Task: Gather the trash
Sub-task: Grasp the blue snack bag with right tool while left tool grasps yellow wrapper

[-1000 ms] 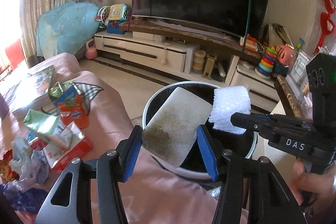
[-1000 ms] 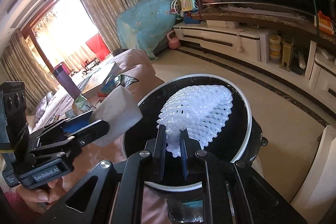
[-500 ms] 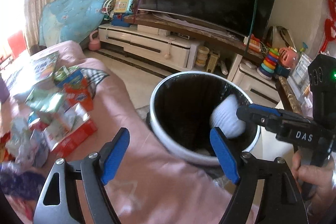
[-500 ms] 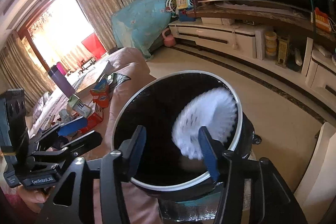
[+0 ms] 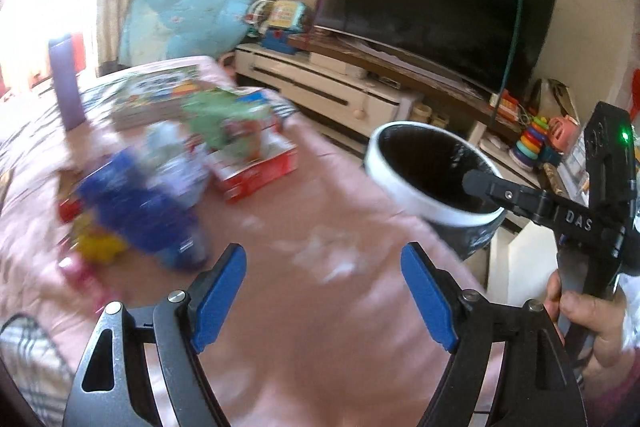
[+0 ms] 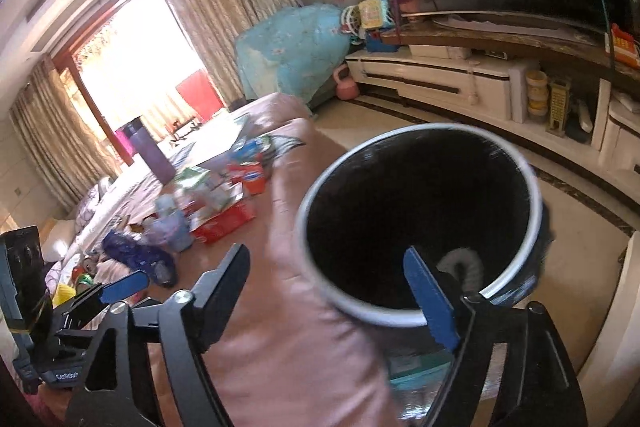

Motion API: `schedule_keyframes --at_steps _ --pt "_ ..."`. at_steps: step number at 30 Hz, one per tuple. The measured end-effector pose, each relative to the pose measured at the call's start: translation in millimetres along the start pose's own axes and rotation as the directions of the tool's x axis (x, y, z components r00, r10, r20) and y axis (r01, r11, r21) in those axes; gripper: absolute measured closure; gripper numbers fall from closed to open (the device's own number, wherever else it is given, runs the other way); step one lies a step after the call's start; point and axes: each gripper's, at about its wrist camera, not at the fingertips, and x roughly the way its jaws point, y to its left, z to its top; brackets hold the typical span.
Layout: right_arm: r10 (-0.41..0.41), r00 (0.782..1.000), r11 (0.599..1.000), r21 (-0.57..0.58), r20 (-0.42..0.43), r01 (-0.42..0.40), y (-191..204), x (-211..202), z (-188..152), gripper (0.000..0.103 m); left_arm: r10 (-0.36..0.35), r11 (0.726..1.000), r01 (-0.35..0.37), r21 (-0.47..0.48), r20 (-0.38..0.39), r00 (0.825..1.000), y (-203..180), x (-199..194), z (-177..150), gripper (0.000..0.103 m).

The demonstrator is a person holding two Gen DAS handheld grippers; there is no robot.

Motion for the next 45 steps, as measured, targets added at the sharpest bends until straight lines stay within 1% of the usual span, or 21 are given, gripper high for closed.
schedule_keyframes --at_steps 3,6,11,14,19,25,32,36,40,41,42,43,44,45 --pt "0.031 0.999 0.999 -0.022 -0.008 -0.031 23.3 4.1 -14.4 0.02 0.035 0.999 -0.034 -0.042 0.007 0.999 21.8 -22.3 -14.8 0.024" --pt "0.058 0.998 0.997 -0.049 -0.017 -0.059 46.0 6.8 -26.2 0.02 0.089 0.992 -0.087 -0.09 0.025 0.996 41.4 -47.2 -31.9 0.024" --pt "0.099 0.994 0.989 -0.103 -0.04 -0.102 82.9 15.5 -40.1 0.02 0.144 0.976 -0.14 -0.166 0.01 0.99 67.0 -71.7 -50.2 0.024" --pt "0.122 0.991 0.983 -0.127 -0.058 -0.129 100.6 21.8 -45.7 0.02 0.153 0.969 -0.149 -0.197 0.005 0.988 77.9 -79.0 -50.9 0.024" --pt "0.149 0.986 0.976 -0.15 -0.079 -0.159 123.4 32.1 -52.2 0.02 0.165 0.967 -0.16 -0.198 0.01 0.986 86.7 -89.5 -46.3 0.024" --pt "0.177 0.98 0.964 -0.184 -0.092 -0.192 149.3 41.0 -55.4 0.02 0.147 0.975 -0.142 -0.17 0.017 0.989 111.3 -80.6 -32.7 0.024" --pt "0.199 0.973 0.953 -0.208 -0.116 -0.22 169.4 59.0 -51.8 0.021 0.157 0.98 -0.155 -0.125 0.002 0.988 135.1 -57.6 -15.3 0.025" --pt "0.217 0.968 0.948 -0.207 -0.129 -0.24 175.6 72.9 -45.6 0.021 0.142 0.986 -0.143 -0.088 -0.018 0.99 144.7 -36.8 -2.4 0.026" --pt "0.233 0.96 0.944 -0.201 -0.155 -0.262 178.9 94.8 -36.8 0.021 0.131 0.99 -0.133 -0.042 -0.056 0.99 149.2 -13.2 6.5 0.026" --pt "0.238 0.957 0.944 -0.195 -0.164 -0.268 178.6 99.9 -35.2 0.025 0.127 0.991 -0.129 -0.035 -0.062 0.99 150.2 -8.3 8.0 0.028" --pt "0.246 0.953 0.943 -0.186 -0.175 -0.277 177.8 105.6 -33.7 0.029 0.118 0.992 -0.121 -0.03 -0.072 0.99 150.8 -2.6 9.6 0.034" --pt "0.251 0.95 0.942 -0.179 -0.184 -0.283 177.6 109.7 -33.3 0.04 0.105 0.994 -0.108 -0.027 -0.082 0.991 151.3 2.5 11.3 0.043" --pt "0.255 0.947 0.942 -0.17 -0.196 -0.289 176.6 115.2 -32.7 0.053 0.086 0.996 -0.089 -0.024 -0.095 0.992 151.7 8.9 12.7 0.047" --pt "0.258 0.943 0.942 -0.162 -0.208 -0.293 175.7 119.8 -32.5 0.061 0.079 0.996 -0.082 -0.021 -0.102 0.992 151.6 12.9 13.8 0.056"
